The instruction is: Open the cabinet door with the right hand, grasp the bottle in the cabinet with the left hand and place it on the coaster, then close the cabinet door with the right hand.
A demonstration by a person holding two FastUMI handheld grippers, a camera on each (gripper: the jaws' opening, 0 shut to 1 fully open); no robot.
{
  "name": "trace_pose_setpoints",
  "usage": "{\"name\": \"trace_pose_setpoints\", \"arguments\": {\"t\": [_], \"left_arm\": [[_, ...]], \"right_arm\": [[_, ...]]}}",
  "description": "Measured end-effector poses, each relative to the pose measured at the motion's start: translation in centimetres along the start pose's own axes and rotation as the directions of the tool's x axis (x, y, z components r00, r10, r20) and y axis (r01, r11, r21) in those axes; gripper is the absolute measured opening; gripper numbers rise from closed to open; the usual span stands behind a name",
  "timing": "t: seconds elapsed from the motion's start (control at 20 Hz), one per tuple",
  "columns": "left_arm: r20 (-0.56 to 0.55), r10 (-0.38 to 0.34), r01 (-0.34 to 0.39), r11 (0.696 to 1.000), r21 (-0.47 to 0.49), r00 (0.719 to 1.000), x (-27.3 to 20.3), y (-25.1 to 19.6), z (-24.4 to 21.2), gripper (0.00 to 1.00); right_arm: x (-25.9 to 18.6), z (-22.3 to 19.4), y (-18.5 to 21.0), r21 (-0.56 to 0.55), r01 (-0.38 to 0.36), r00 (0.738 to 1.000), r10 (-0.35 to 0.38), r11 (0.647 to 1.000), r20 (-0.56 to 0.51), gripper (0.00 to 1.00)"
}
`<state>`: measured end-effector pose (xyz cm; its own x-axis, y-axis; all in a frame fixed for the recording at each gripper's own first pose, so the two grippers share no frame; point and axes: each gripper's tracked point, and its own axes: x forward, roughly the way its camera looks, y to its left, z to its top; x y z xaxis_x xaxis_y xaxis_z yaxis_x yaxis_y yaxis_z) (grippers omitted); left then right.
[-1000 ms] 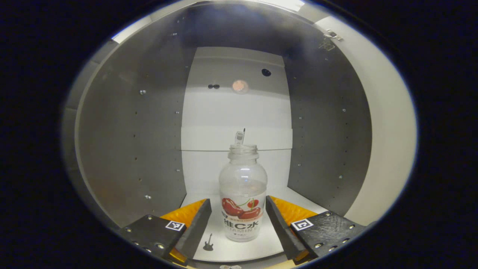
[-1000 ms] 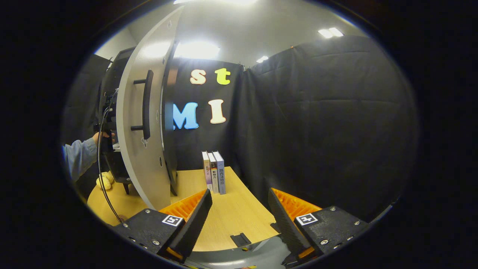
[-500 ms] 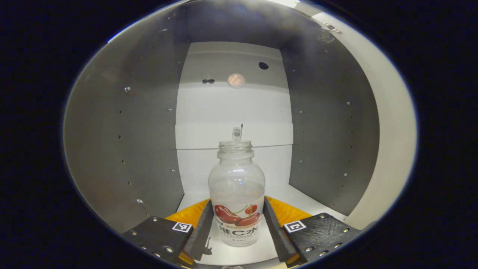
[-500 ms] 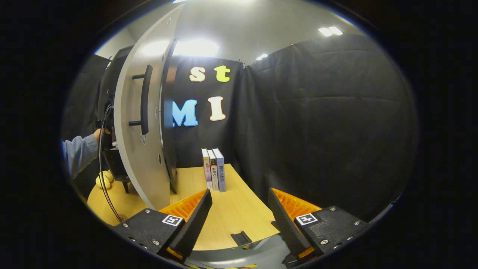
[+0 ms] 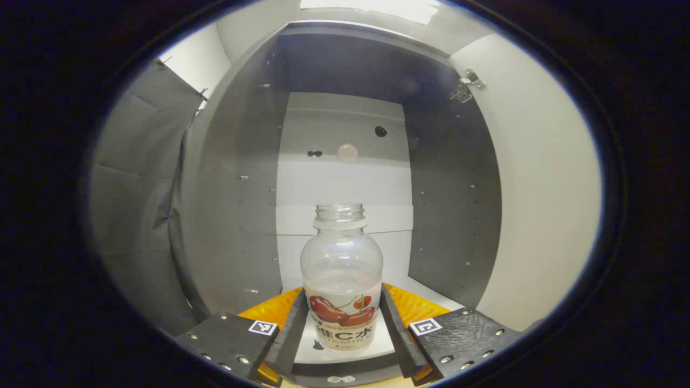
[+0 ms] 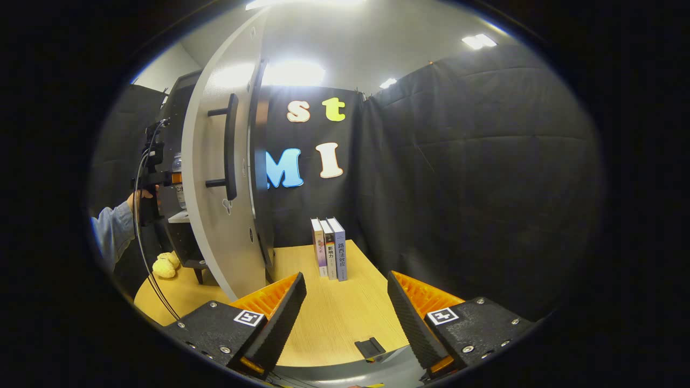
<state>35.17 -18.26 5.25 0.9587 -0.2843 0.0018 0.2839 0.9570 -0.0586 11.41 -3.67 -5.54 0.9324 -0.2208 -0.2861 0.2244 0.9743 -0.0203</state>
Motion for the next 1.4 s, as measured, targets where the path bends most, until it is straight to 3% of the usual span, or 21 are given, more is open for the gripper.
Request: {"name": "trace_pose_setpoints", "arguments": {"t": [0.55, 0.85, 1.4], "left_arm": [[0.019, 0.026, -0.025, 0.999, -0.038, 0.999, -6.6, 3.5, -0.8, 0.75], [-0.001, 0.038, -0.038, 0.999, -0.031, 0.999, -11.2, 5.1, -4.2, 0.72], [-0.037, -0.016, 0.015, 0.999, -0.038, 0.999, -18.2, 3.2, -11.4, 0.74]], "right_arm": [[0.9, 0.6, 2.7, 0.001, -0.069, 0.997, 0.069, 0.998, 0.016, 0.94], [1.0, 0.4, 3.4, -0.005, -0.087, 0.996, 0.087, 0.996, 0.018, 0.94], [1.1, 0.4, 3.3, 0.012, -0.078, 0.997, 0.078, 0.997, 0.016, 0.94]]}}
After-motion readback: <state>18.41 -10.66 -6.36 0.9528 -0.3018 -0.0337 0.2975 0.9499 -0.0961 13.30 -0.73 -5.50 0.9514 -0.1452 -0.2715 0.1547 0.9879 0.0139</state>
